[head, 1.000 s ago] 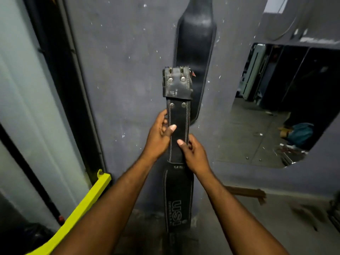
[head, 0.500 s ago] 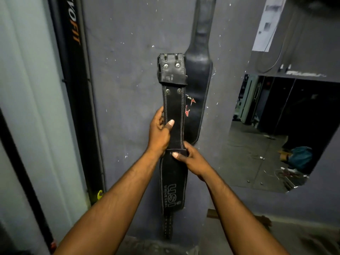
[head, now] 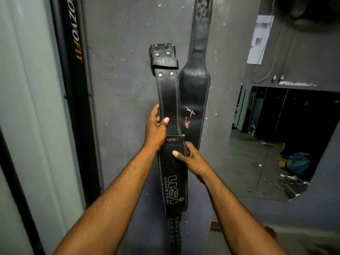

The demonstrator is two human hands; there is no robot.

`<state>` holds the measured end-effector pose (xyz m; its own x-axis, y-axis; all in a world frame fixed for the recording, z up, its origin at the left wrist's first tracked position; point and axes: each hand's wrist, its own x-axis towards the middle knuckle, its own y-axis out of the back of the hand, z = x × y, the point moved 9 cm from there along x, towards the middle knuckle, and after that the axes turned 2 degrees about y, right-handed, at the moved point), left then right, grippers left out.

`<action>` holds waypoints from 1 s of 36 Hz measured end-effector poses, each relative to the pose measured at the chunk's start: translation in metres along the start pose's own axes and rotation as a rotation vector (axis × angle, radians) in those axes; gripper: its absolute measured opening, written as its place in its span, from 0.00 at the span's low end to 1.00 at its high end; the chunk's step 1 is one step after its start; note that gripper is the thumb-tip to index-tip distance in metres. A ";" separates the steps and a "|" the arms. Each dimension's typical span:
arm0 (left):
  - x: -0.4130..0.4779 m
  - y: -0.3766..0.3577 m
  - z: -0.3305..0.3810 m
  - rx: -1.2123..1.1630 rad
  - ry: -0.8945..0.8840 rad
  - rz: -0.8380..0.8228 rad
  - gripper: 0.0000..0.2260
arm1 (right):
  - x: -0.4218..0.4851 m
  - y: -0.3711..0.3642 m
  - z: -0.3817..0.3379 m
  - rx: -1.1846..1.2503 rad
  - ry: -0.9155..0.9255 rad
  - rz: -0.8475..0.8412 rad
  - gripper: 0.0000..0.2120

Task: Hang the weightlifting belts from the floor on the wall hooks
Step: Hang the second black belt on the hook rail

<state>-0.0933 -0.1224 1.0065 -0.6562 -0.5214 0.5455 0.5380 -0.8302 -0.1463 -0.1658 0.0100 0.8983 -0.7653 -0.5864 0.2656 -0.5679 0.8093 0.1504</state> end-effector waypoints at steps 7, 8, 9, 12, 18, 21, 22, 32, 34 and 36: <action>0.025 0.011 0.017 0.002 -0.076 0.087 0.24 | -0.001 -0.001 -0.024 -0.063 0.176 0.191 0.14; 0.028 0.013 0.021 -0.002 -0.086 0.091 0.24 | -0.002 -0.002 -0.030 -0.049 0.183 0.187 0.14; 0.031 0.014 0.024 -0.005 -0.090 0.094 0.24 | -0.002 -0.003 -0.033 -0.025 0.186 0.175 0.14; 0.041 0.019 0.026 -0.031 -0.083 0.104 0.26 | -0.002 -0.006 -0.032 0.057 0.131 0.073 0.16; 0.044 0.020 0.037 -0.064 -0.075 0.104 0.24 | -0.003 -0.006 -0.023 -0.091 0.161 0.148 0.12; 0.044 0.014 0.046 -0.062 -0.096 0.083 0.24 | -0.002 -0.003 -0.028 -0.107 0.190 0.212 0.12; 0.045 0.013 0.047 -0.056 -0.099 0.073 0.24 | -0.001 -0.002 -0.029 -0.105 0.184 0.211 0.13; 0.048 0.012 0.052 -0.035 -0.072 0.056 0.25 | -0.022 -0.010 0.005 -0.061 0.047 0.068 0.21; 0.044 0.006 0.059 -0.047 -0.093 0.034 0.23 | -0.024 -0.006 0.002 -0.067 0.087 0.134 0.19; 0.044 0.002 0.064 -0.050 -0.107 0.022 0.23 | -0.026 -0.004 -0.002 -0.058 0.107 0.149 0.18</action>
<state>-0.0874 -0.1339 1.0826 -0.5832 -0.5177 0.6260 0.5229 -0.8290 -0.1985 -0.1430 0.0226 0.8924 -0.8013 -0.4552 0.3883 -0.4298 0.8894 0.1558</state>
